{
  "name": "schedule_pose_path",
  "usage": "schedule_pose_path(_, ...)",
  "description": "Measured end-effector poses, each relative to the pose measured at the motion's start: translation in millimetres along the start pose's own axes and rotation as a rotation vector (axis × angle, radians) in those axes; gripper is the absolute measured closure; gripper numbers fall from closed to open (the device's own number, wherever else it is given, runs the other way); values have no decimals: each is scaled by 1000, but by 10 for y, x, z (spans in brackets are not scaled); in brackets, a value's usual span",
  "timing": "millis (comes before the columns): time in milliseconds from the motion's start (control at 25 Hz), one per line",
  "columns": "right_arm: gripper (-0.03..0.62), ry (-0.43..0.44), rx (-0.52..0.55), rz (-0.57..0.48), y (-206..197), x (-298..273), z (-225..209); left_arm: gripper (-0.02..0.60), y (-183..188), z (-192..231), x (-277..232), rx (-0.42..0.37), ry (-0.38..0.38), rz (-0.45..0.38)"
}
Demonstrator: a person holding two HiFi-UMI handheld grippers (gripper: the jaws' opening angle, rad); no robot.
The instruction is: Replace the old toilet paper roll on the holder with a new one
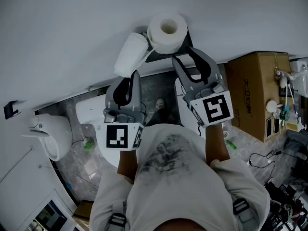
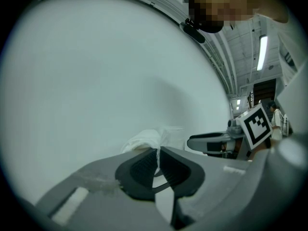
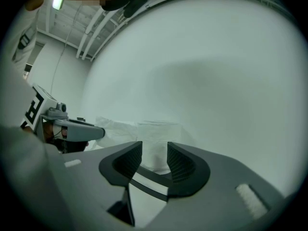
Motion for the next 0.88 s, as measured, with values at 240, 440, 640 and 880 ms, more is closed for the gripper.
schedule_pose_path(240,334,1,-15,-9,22,-129,-57,566,16,62,-109,2,-6,1)
schedule_pose_path(440,271,-3,-24,-11,31,-261,-95,566,12,131,-204,6,-11,1)
schedule_pose_path(640,222,-9,-29,-2,27,-329,-153,566,7,130,-290,7,-14,4)
schedule_pose_path(880,180,-9,-32,12,28,-431,-187,566,15,118,-324,-1,-21,6)
Point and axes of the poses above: the fingertips, and each gripper's own axes: x backward along the fingers, z to its left, y out of its top, the point moved 5 cm from there along x, backward along the fingers, and after that the axes turned 9 degrees about y, right-handed, at the moved point
